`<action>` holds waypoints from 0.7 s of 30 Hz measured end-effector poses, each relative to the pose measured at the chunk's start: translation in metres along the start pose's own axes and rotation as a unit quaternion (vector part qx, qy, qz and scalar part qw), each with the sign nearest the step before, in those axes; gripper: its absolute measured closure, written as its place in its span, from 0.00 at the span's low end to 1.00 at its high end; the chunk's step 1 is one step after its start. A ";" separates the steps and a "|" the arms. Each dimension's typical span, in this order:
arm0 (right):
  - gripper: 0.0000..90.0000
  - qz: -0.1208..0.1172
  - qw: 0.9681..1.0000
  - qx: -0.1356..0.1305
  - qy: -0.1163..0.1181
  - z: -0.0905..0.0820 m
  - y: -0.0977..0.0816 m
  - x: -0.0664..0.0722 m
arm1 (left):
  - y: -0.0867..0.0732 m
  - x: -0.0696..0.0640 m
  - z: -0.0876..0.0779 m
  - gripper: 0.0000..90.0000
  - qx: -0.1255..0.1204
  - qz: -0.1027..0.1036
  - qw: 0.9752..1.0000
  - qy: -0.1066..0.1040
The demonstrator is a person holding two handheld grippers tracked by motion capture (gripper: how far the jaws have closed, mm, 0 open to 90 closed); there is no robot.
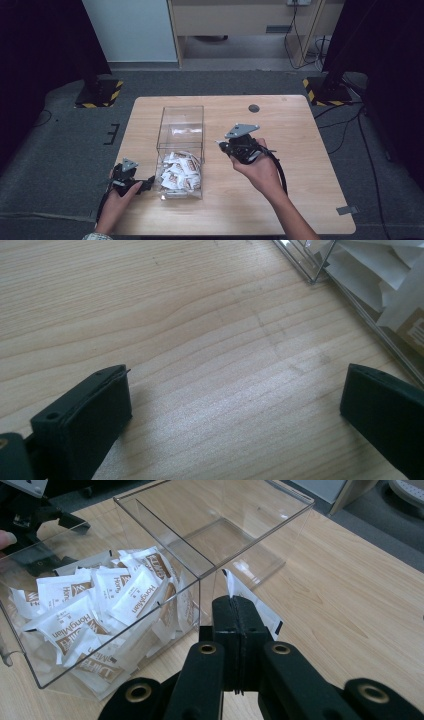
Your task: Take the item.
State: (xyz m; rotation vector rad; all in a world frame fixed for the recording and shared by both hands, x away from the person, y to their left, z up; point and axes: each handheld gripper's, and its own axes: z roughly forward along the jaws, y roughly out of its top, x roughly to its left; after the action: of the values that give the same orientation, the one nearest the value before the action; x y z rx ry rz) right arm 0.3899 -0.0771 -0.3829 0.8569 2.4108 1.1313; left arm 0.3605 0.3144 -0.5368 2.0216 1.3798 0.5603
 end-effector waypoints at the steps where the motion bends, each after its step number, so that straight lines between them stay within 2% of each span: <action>1: 1.00 0.000 1.000 -0.001 0.001 -0.001 -0.001 -0.001 | 0.000 0.000 0.000 0.00 0.000 0.000 1.000 0.000; 8: 1.00 0.011 1.000 -0.002 -0.015 -0.006 -0.008 -0.012 | 0.000 0.000 0.000 0.00 0.000 0.000 1.000 0.000; 21: 1.00 0.020 0.999 -0.002 -0.029 -0.013 -0.018 -0.025 | 0.000 0.000 0.000 0.00 0.000 0.000 1.000 0.000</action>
State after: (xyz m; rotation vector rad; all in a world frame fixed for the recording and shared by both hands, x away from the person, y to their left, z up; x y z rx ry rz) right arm 0.3952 -0.1102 -0.3874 0.9277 2.3528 1.1108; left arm 0.3605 0.3144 -0.5369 2.0212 1.3797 0.5602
